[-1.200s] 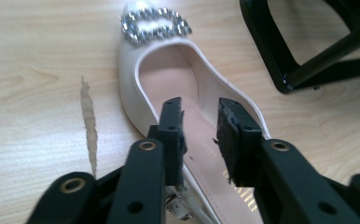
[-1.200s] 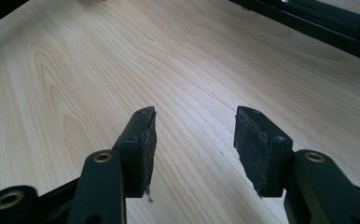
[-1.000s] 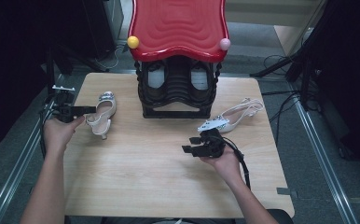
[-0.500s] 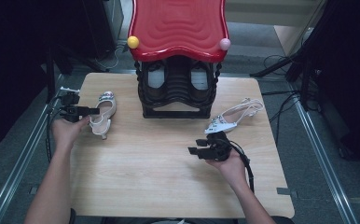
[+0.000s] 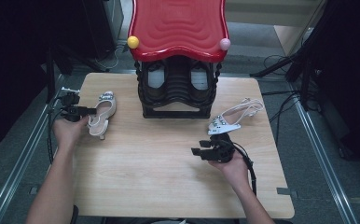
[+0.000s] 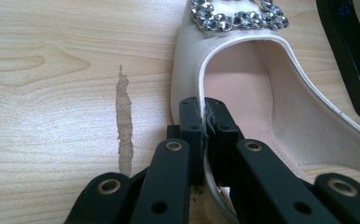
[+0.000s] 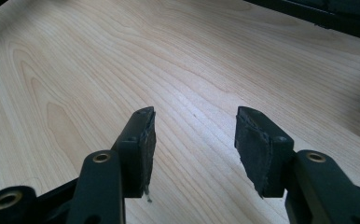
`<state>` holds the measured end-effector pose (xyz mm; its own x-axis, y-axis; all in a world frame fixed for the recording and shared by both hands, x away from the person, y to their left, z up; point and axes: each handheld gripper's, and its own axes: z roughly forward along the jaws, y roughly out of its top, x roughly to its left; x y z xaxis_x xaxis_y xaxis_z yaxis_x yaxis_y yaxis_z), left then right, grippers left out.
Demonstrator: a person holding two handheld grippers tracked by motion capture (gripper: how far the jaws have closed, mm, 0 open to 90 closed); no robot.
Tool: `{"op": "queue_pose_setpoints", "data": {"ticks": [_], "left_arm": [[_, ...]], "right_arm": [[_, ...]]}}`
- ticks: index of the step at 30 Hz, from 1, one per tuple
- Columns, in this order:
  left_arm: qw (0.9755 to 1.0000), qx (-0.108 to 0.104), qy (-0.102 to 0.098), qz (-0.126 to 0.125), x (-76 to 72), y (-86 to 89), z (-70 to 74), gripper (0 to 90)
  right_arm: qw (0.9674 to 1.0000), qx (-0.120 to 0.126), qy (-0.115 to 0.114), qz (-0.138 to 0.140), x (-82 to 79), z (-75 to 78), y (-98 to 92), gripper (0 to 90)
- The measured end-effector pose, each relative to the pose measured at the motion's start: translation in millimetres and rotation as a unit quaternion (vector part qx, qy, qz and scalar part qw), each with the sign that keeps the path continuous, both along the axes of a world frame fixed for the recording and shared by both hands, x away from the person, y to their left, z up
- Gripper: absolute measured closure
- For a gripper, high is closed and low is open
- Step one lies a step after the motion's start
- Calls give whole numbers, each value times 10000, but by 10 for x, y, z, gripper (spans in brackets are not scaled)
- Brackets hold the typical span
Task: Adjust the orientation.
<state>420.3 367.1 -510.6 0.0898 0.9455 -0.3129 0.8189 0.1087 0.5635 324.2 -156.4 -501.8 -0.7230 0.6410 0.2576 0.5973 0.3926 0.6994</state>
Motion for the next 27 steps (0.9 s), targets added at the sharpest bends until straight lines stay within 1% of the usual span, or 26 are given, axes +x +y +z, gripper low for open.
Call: {"op": "queue_pose_setpoints", "data": {"ticks": [2, 3, 5, 6, 7, 8, 10, 13, 16, 19, 21, 23, 27], "left_arm": [[10000, -93, 12, 7, 0, 9, -4, 876], [9998, -174, 61, -52, -5, 18, 1, 877], [9997, -228, 63, -98, -16, 11, 8, 877], [9996, -226, 78, -176, -26, 12, 23, 878], [9995, -291, 34, -152, -41, -13, 45, 878], [9995, -235, 18, -224, -49, -13, 60, 878], [9993, -262, -13, -260, -79, -48, 100, 878], [9987, -402, -56, -304, -123, -73, 141, 877], [9978, -527, -80, -404, -186, -96, 194, 877], [9973, -512, -127, -502, -266, -145, 246, 877], [9971, -437, -124, -604, -317, -170, 272, 876], [9971, -407, -129, -637, -370, -203, 284, 876], [9964, -479, -120, -685, -471, -255, 293, 876]], "right_arm": [[10000, 6, -1, 5, 3, -2, 1, 489], [10000, 7, 6, 16, 6, -4, 2, 488], [10000, -2, 29, 30, 9, -6, 5, 488], [10000, -4, 24, 33, 10, -5, 5, 488], [10000, 1, 5, 42, 13, -3, 5, 488], [10000, 13, -15, 52, 18, -1, 3, 488], [10000, 28, -16, 41, 23, 7, 0, 488], [10000, 61, -20, 39, 37, 12, -6, 488], [10000, 85, -17, 27, 55, 21, -5, 488], [9999, 95, -65, 49, 80, 31, -2, 487], [9999, 125, -70, 42, 99, 41, -1, 487], [9998, 145, -84, 52, 125, 48, 3, 486], [9998, 154, -94, 60, 167, 61, 19, 485]]}}
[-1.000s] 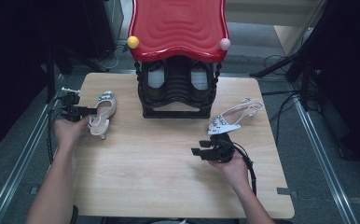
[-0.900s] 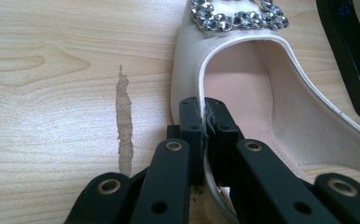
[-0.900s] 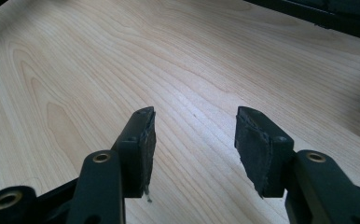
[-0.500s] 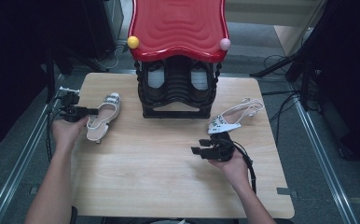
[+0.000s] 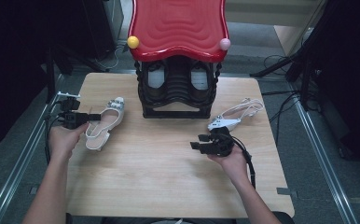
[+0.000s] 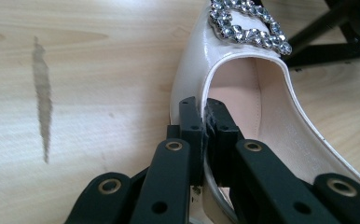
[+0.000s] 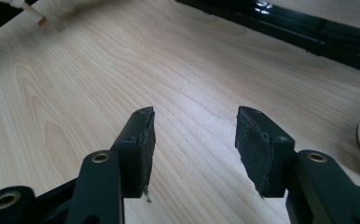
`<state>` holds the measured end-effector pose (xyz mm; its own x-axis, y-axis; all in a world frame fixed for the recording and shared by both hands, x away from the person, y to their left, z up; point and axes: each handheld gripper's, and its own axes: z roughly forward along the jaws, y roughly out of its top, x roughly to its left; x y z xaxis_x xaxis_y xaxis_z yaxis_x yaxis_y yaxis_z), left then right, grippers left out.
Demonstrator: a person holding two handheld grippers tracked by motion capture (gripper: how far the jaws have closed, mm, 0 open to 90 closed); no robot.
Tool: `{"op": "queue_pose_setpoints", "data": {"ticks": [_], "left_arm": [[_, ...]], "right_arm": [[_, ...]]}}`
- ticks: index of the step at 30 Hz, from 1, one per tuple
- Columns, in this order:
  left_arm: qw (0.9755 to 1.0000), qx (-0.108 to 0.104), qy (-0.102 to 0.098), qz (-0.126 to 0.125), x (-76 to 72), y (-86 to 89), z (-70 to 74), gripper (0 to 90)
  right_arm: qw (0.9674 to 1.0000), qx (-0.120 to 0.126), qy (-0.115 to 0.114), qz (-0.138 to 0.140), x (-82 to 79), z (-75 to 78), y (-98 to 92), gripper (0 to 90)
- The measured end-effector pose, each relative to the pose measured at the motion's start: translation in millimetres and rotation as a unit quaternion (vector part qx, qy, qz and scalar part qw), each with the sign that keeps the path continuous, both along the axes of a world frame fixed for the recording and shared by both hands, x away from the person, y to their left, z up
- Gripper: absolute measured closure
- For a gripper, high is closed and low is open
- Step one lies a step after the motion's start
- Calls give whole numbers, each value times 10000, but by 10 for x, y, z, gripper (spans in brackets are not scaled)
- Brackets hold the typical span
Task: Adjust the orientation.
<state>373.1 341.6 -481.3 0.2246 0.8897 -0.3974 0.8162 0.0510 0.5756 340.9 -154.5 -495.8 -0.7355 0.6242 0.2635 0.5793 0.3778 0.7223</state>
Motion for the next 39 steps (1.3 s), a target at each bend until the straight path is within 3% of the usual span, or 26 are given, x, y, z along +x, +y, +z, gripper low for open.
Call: {"op": "queue_pose_setpoints", "data": {"ticks": [8, 19, 25, 34, 39], "left_arm": [[9998, -109, 27, -137, -235, -109, 14, 874], [9982, -210, -42, -566, -463, -495, 34, 873], [9964, -222, -134, -810, -504, -682, 58, 870], [9928, -168, -110, -1181, -490, -965, 37, 862], [9881, -204, -66, -1525, -441, -1189, 2, 859]], "right_arm": [[10000, 44, 36, -27, 96, -7, 36, 485], [10000, 70, 31, -9, 157, -5, 76, 485], [10000, 63, 23, -7, 164, -9, 85, 485], [10000, 18, 66, 25, 120, -20, 99, 482], [10000, 16, 58, -54, 81, -24, 47, 480]]}}
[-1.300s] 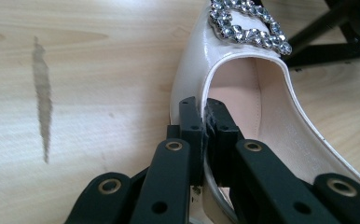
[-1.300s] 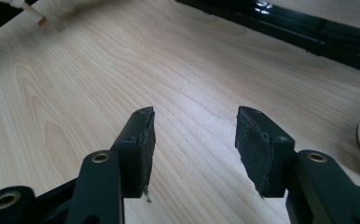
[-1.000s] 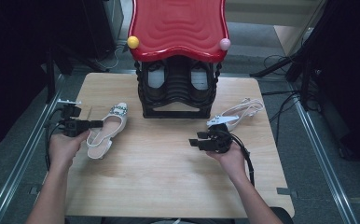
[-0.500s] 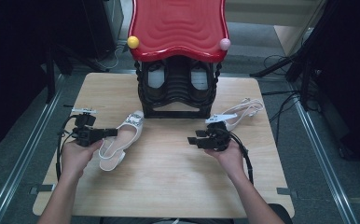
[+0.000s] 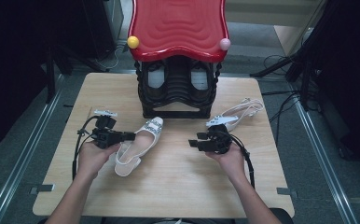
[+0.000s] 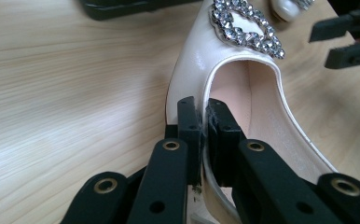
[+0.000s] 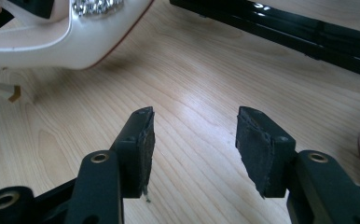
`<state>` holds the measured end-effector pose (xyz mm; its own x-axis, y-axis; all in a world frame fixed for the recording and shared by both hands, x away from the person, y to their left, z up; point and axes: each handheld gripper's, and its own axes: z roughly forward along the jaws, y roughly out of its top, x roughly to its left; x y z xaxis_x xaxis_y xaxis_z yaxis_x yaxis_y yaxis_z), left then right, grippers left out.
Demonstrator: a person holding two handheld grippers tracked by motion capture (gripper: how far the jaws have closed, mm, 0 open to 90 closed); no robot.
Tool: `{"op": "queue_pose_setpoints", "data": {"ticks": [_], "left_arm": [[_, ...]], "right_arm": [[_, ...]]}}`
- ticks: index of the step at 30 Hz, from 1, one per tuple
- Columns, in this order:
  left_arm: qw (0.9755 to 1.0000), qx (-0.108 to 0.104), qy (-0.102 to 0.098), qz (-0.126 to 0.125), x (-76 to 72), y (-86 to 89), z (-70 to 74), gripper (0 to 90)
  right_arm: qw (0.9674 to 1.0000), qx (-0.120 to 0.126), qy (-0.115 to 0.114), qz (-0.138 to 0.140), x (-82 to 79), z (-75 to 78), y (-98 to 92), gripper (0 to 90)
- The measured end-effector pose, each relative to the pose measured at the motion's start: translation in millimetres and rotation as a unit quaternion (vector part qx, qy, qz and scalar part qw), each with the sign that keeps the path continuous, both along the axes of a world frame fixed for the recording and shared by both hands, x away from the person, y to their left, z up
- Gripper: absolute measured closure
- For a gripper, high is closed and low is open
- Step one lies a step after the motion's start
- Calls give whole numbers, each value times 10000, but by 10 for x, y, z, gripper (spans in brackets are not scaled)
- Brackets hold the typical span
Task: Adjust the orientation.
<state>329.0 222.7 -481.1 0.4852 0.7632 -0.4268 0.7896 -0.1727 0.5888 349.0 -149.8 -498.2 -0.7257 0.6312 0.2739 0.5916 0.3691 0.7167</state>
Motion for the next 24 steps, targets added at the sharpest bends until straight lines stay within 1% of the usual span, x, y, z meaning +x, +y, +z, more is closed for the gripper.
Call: {"op": "queue_pose_setpoints", "data": {"ticks": [3, 5, 12, 14, 16, 17, 20, 22, 23, 24], "left_arm": [[9998, 42, 8, -185, 26, -131, -16, 858], [9995, 70, 12, -302, 44, -234, -28, 855], [9985, 104, 31, -541, 103, -487, -79, 848], [9984, 118, -11, -553, 112, -566, -98, 844], [9981, 113, 8, -607, 136, -626, -122, 843], [9982, 67, 34, -601, 150, -649, -139, 844], [9980, -8, 157, -609, 202, -686, -206, 847], [9981, 1, 175, -589, 229, -695, -238, 849], [9984, -25, 212, -529, 239, -697, -247, 856], [9984, 18, 214, -529, 246, -695, -249, 860]], "right_arm": [[10000, -30, 2, -59, -24, -10, -42, 481], [10000, -9, -8, -96, -41, -16, -69, 481], [9997, -57, 22, -221, -111, -33, -149, 480], [9997, -55, 17, -257, -132, -42, -167, 480], [9996, -73, 28, -272, -151, -46, -177, 480], [9996, -86, 25, -283, -158, -50, -180, 480], [9995, -119, 41, -294, -184, -68, -181, 480], [9995, -145, 42, -284, -195, -95, -166, 480], [9994, -181, 30, -297, -206, -105, -151, 481], [9993, -204, 12, -299, -216, -112, -135, 482]]}}
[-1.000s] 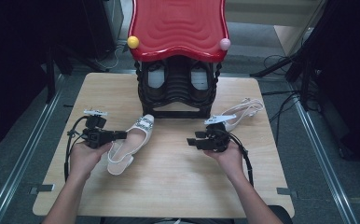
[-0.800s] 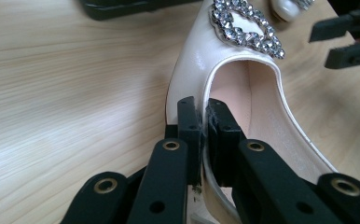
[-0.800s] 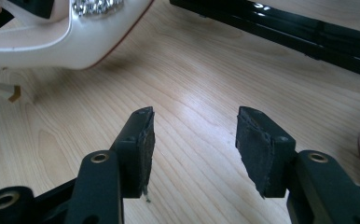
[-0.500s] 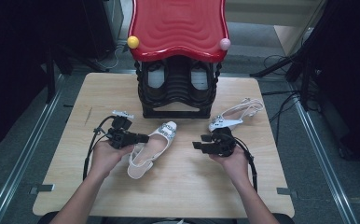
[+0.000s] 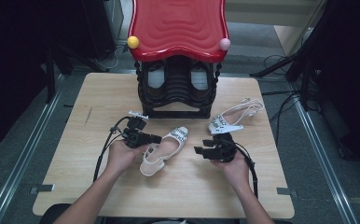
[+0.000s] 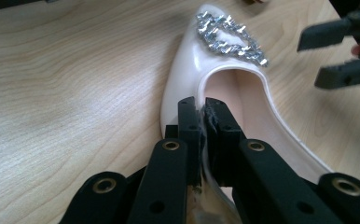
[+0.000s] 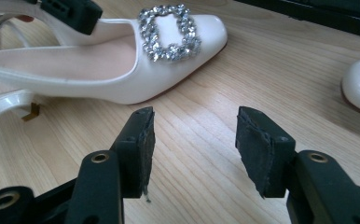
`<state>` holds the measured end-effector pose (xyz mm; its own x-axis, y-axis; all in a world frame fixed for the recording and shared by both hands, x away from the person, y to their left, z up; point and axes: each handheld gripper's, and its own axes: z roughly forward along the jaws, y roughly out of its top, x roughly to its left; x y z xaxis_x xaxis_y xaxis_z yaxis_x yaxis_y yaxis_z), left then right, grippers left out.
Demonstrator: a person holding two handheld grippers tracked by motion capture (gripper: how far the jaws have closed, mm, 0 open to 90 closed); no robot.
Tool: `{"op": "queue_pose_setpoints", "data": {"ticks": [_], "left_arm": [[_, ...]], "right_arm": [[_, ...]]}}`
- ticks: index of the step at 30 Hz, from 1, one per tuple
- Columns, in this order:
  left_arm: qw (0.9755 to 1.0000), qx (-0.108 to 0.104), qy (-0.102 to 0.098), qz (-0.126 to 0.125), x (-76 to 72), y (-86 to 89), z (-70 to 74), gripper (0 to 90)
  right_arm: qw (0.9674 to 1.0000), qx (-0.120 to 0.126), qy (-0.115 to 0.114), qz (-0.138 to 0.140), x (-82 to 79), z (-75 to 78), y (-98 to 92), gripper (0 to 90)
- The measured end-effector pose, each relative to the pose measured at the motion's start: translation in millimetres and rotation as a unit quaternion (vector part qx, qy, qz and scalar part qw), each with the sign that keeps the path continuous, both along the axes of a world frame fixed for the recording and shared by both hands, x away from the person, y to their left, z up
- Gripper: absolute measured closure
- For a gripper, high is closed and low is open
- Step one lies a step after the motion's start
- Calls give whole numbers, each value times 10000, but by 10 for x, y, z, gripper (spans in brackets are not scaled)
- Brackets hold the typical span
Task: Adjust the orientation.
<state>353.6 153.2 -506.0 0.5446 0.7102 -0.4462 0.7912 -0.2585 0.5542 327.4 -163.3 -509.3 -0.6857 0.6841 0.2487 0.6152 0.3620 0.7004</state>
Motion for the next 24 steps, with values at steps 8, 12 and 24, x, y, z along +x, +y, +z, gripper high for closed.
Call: {"op": "queue_pose_setpoints", "data": {"ticks": [8, 12, 24], "left_arm": [[9998, 87, -136, -84, -24, 24, 68, 816], [9996, 177, -172, -152, -44, 68, 149, 743], [9996, 129, -270, -12, -68, 310, 243, 595]], "right_arm": [[9999, -13, -118, 37, -17, -19, 85, 493], [9998, 20, -166, 50, -17, -35, 117, 523], [9991, 324, 64, 272, -21, -76, 359, 900]]}}
